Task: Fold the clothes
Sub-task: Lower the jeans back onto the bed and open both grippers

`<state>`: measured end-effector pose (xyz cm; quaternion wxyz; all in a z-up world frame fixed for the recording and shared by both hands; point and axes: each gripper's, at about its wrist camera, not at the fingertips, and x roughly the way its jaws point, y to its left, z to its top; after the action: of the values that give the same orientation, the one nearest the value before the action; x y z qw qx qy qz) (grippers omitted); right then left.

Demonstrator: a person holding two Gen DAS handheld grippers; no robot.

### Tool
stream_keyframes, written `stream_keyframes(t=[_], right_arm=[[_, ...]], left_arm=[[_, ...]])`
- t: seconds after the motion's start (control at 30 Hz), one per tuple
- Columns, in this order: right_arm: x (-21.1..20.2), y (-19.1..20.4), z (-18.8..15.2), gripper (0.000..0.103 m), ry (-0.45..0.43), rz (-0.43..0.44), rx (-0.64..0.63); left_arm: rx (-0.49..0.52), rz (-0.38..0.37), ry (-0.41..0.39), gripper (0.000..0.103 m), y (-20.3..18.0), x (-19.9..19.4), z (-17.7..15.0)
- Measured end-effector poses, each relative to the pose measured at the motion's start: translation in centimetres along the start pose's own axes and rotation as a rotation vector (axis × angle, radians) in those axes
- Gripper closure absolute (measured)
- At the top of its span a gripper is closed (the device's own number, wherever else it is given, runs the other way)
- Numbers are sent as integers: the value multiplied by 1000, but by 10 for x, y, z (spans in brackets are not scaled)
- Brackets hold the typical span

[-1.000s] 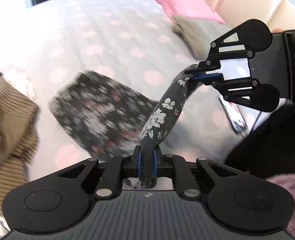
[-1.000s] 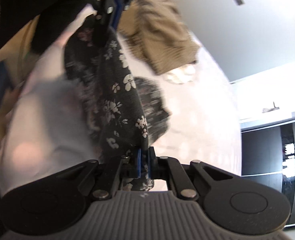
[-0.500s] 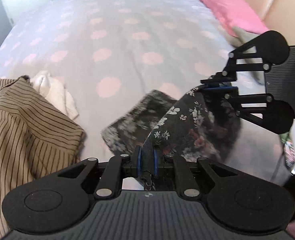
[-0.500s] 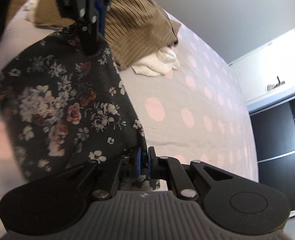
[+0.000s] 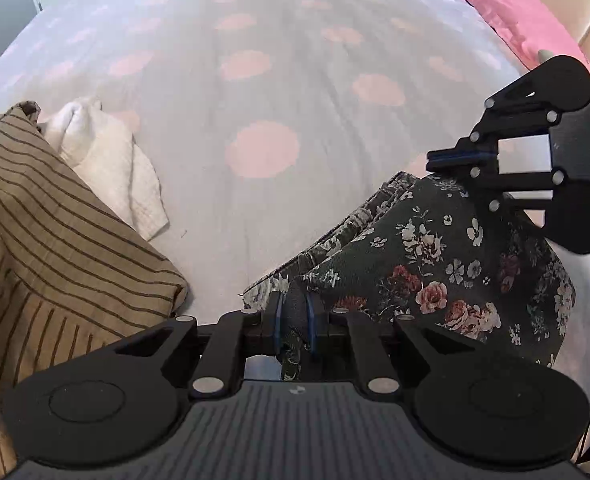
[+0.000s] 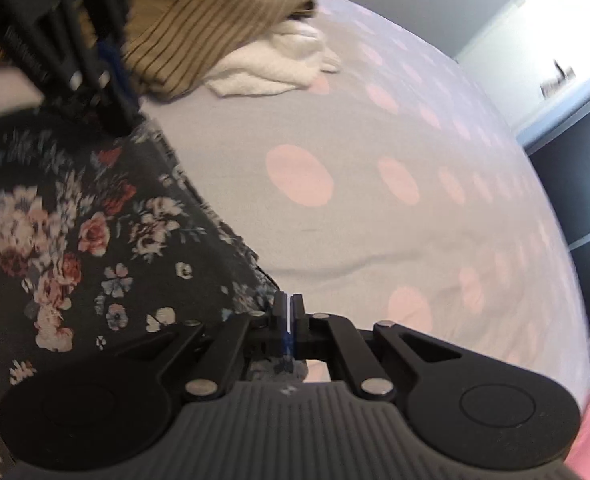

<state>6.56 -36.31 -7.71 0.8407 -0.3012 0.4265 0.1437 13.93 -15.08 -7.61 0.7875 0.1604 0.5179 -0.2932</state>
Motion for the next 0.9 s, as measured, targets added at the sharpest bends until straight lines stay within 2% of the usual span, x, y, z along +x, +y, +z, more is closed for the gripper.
stream_keyframes(t=[0.13, 0.2, 0.27, 0.3, 0.37, 0.43, 0.47, 0.5, 0.67, 0.9], right_arm=[[-12, -28, -12, 87, -28, 74, 206], [-17, -39, -19, 62, -36, 116, 313], [-18, -44, -25, 53, -40, 161, 403], [-19, -45, -29, 52, -38, 180, 443], [-17, -43, -38, 52, -16, 204, 507], [-12, -40, -47, 61, 4, 232, 577], [-13, -38, -50, 79, -2, 243, 612], [-16, -35, -51, 90, -11, 225, 632], [-36, -32, -45, 93, -81, 145, 637], [-11, -25, -39, 94, -17, 116, 637]], left_arm=[[-13, -14, -1, 93, 3, 0, -2], [-22, -18, -2, 93, 5, 0, -3], [-25, -17, -6, 93, 5, -1, -3], [-26, -17, -9, 93, 5, -1, -4], [-28, -16, -17, 92, 5, -1, -5], [-27, -7, -33, 92, 4, -3, -7], [-26, -3, -42, 93, 3, -4, -8], [-20, 4, -50, 93, 1, -6, -9], [-45, 33, -94, 94, 4, -17, -5], [-21, 64, -36, 94, 10, 19, -8]])
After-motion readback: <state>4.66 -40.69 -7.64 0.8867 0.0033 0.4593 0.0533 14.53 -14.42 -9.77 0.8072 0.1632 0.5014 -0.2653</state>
